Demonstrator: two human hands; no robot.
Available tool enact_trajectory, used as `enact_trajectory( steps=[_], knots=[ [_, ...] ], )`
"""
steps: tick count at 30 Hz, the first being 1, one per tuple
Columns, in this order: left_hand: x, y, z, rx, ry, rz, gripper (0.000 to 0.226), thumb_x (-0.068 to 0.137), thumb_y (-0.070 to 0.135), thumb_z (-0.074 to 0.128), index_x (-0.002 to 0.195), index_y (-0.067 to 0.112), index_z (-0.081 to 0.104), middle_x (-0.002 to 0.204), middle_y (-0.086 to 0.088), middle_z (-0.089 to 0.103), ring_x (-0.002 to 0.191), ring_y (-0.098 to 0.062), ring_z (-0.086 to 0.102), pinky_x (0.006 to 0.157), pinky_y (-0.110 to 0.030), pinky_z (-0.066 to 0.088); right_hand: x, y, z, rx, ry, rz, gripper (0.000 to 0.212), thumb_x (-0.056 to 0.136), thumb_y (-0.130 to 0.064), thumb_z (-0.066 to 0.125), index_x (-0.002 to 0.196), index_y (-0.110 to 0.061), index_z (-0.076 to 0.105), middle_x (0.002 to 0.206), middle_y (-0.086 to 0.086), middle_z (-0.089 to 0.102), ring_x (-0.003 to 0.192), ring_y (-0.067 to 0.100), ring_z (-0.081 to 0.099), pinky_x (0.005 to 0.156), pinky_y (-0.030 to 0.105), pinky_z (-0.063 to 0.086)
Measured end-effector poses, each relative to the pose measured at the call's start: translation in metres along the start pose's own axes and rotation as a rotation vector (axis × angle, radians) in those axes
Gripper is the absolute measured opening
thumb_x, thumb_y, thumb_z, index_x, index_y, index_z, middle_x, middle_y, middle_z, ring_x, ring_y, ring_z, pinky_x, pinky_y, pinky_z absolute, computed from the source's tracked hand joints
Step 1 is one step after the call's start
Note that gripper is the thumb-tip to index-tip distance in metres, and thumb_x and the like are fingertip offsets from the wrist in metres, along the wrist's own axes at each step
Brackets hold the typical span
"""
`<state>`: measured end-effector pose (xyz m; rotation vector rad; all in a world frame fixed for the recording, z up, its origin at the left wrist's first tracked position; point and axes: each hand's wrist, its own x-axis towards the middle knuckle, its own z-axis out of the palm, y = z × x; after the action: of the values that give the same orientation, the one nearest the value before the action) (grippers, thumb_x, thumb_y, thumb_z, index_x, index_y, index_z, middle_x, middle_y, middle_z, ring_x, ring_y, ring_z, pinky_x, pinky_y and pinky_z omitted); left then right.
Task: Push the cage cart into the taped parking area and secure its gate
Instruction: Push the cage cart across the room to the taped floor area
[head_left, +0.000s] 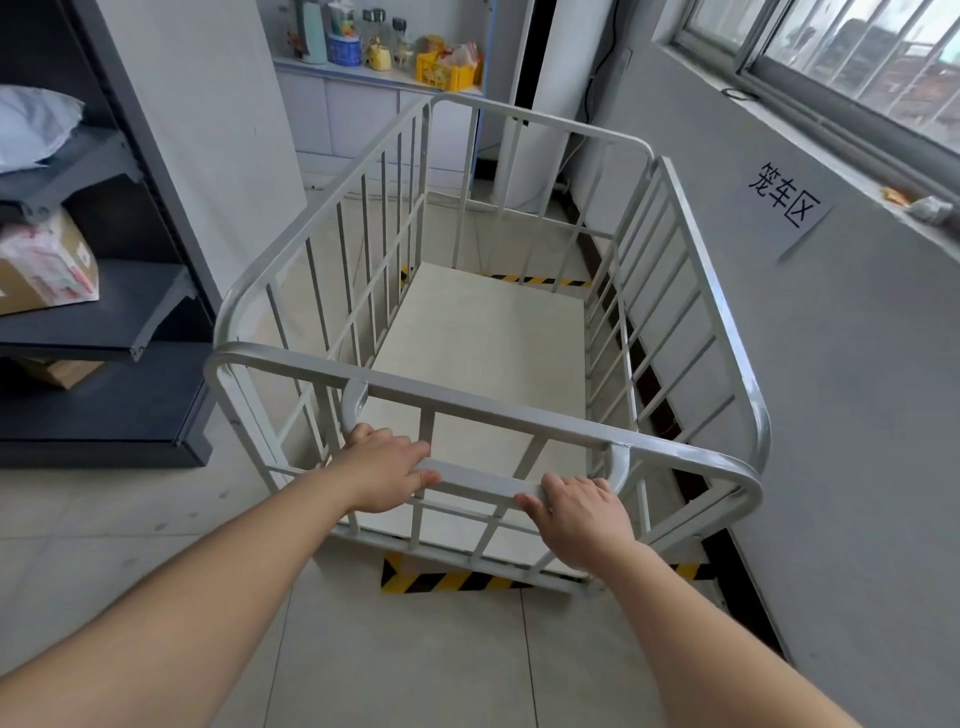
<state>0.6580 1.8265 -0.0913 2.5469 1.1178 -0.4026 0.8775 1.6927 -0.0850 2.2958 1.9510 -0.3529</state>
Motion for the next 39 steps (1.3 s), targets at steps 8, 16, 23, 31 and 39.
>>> enact_trajectory(
  steps=[8,16,23,31,39],
  knots=[
    [0.035,-0.004,-0.018,0.020,-0.001,-0.011,0.045,0.098,0.056,0.025,0.120,0.025,0.049,0.118,-0.001,0.058,0.116,-0.023,0.043,0.101,-0.040,0.021,0.038,0.018,-0.007,-0.003,0.017,-0.014,0.052,0.092,-0.063,0.015,0.089,-0.021,0.046,0.092,0.001,0.063,0.093,0.023,0.056,0.091,0.037,0.035],
    [0.063,0.001,-0.032,0.004,0.001,-0.027,0.043,0.098,0.054,0.026,0.121,0.025,0.049,0.119,0.000,0.057,0.118,-0.023,0.042,0.101,-0.040,0.020,0.064,0.039,-0.016,0.014,0.024,-0.039,0.053,0.091,-0.064,0.014,0.090,-0.021,0.046,0.090,0.000,0.062,0.091,0.022,0.056,0.090,0.037,0.034],
    [0.091,0.016,-0.038,-0.011,0.000,-0.041,0.041,0.098,0.055,0.026,0.113,0.025,0.050,0.110,0.001,0.057,0.113,-0.021,0.043,0.099,-0.039,0.022,0.084,0.069,-0.022,0.012,0.021,-0.057,0.057,0.090,-0.064,0.012,0.093,-0.019,0.048,0.092,0.003,0.063,0.092,0.024,0.056,0.090,0.038,0.033],
    [0.117,0.035,-0.050,-0.010,-0.007,-0.065,0.041,0.098,0.054,0.028,0.116,0.025,0.050,0.102,0.005,0.052,0.115,-0.022,0.043,0.102,-0.040,0.019,0.101,0.099,-0.030,0.015,0.026,-0.074,0.056,0.092,-0.063,0.014,0.093,-0.018,0.047,0.092,0.004,0.063,0.092,0.025,0.056,0.091,0.039,0.034],
    [0.134,0.049,-0.060,-0.014,-0.030,-0.122,0.043,0.099,0.052,0.028,0.125,0.025,0.049,0.107,0.004,0.051,0.121,-0.022,0.040,0.108,-0.040,0.017,0.118,0.116,-0.036,0.037,-0.011,-0.065,0.061,0.092,-0.063,0.015,0.099,-0.016,0.052,0.098,0.006,0.063,0.096,0.027,0.054,0.092,0.041,0.034]
  ],
)
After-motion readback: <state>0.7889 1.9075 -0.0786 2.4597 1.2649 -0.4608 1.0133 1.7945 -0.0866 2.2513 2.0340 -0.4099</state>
